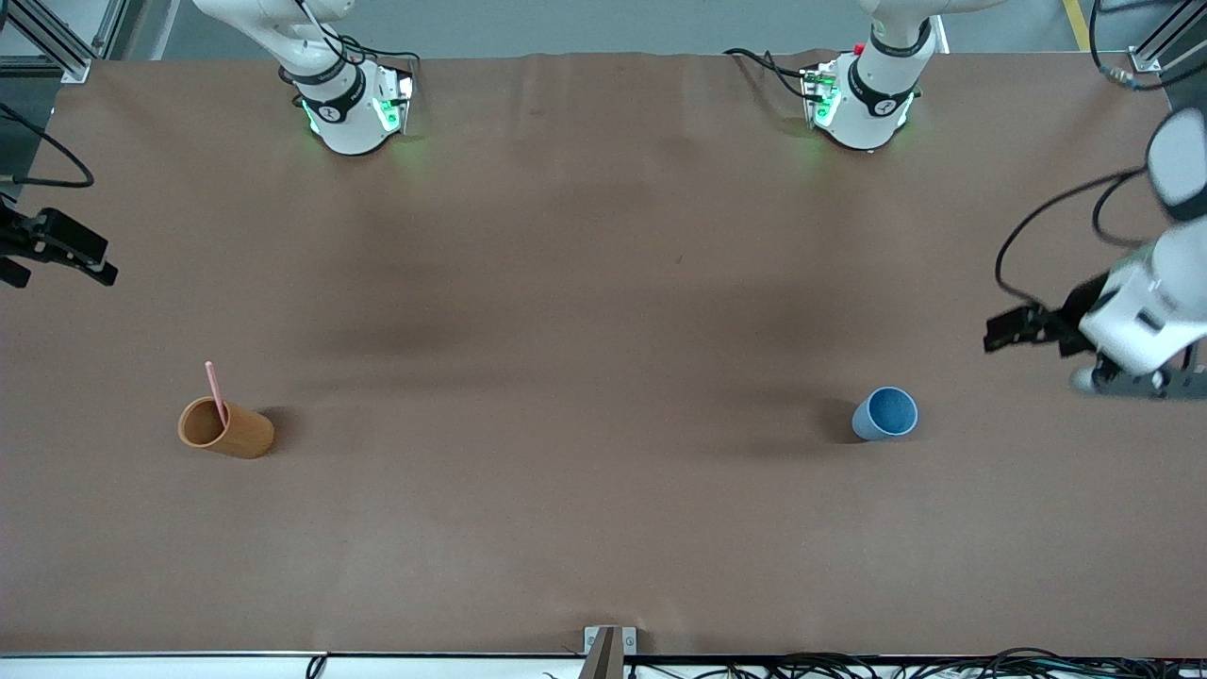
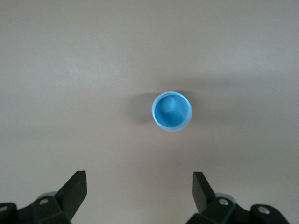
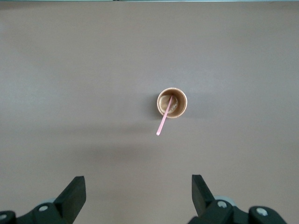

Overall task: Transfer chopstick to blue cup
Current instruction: 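Reach the right gripper toward the pink chopstick while the left gripper reaches the blue cup, then grasp the pink chopstick with the right gripper while the left gripper grasps the cup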

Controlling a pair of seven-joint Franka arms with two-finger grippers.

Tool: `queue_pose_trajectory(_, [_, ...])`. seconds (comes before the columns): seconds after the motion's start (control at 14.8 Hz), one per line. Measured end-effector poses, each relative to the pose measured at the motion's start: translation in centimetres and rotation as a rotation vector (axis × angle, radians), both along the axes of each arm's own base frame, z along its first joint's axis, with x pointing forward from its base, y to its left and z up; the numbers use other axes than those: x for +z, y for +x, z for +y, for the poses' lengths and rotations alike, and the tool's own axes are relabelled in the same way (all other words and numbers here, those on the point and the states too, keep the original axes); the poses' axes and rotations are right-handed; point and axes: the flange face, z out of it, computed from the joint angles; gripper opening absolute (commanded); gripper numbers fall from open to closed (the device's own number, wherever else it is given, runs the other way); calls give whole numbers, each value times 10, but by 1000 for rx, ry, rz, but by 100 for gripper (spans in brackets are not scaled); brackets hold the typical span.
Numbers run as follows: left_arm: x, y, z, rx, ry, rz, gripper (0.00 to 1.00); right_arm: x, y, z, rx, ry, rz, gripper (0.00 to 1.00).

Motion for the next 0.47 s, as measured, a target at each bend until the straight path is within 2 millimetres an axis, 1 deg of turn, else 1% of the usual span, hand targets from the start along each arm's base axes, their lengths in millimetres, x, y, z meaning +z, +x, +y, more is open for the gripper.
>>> queue_pose_trajectory(0.07, [-34, 8, 2, 3, -5, 1, 100, -12, 6, -5, -7, 0, 3, 100])
queue_pose_trajectory(0.13, [-65, 13, 1, 3, -10, -3, 100, -24, 12, -9, -12, -1, 9, 100])
queue_pose_trajectory(0.2, [-92, 14, -3, 2, -13, -11, 100, -37, 20, -12, -14, -1, 10, 100])
queue_pose_trajectory(0.34, [-134, 8, -11, 1, -18, -38, 100, -70, 36, -13, -14, -3, 1, 100])
queue_pose_trajectory(0.47, [-167, -2, -16, 1, -20, -40, 100, -112, 41, -19, -23, -4, 4, 98])
